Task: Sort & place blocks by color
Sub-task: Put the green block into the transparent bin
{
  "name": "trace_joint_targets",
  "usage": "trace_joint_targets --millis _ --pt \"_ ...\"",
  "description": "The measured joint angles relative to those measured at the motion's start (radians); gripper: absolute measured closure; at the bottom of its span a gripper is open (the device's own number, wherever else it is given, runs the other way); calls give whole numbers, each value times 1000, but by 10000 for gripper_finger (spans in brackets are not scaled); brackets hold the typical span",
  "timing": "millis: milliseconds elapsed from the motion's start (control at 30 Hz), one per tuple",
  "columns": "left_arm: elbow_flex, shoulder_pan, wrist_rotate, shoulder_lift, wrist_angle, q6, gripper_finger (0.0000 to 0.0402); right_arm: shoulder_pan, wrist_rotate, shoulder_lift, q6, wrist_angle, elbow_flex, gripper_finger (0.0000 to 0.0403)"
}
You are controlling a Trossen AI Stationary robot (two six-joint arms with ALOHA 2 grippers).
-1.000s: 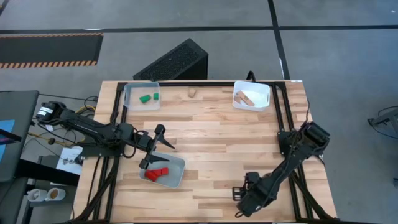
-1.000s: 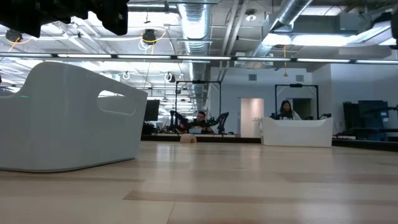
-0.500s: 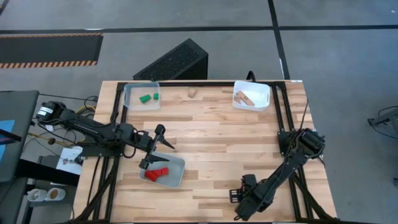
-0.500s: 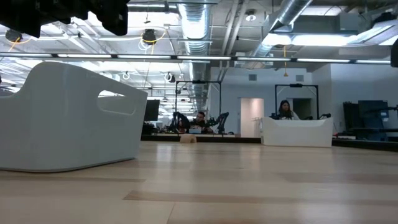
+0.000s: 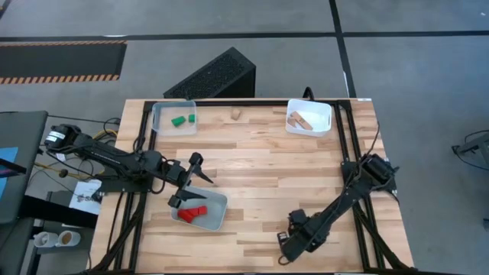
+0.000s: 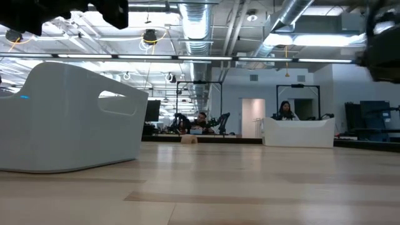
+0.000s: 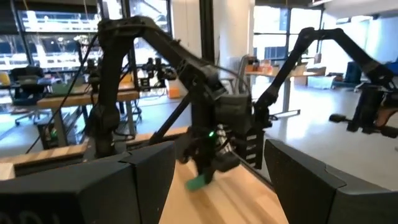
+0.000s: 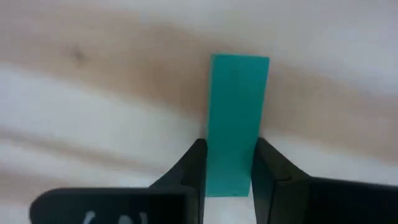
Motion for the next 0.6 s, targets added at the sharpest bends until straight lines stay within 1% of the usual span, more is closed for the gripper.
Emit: trace_joint_targets --millis 33,100,200,300,333,367,433,500,567,600 --pt "0 0 -1 0 5 0 166 -10 33 -6 -22 -7 -1 324" --pt "0 1 -20 0 9 16 166 -35 141 -21 -83 -8 -4 324" --pt "0 10 -85 -5 50 18 166 -85 370 -48 -221 -5 -11 324" --pt "0 33 -115 -34 69 8 166 -150 578 -113 -417 20 -7 324" --pt "0 44 -117 -49 60 7 166 -181 626 -132 -497 39 -6 324" --pt "0 57 -118 -63 53 7 166 -215 658 -145 -586 69 -5 324" --pt "0 88 -138 -98 19 8 166 -296 686 -170 -791 151 -7 324" --pt "0 125 -204 -127 -29 8 166 -388 694 -195 -1045 305 -6 324" --pt "0 170 -301 -160 -104 2 166 -480 648 -212 -1311 493 -5 324" --pt "0 197 -333 -173 -141 0 165 -523 594 -212 -1426 593 -5 324"
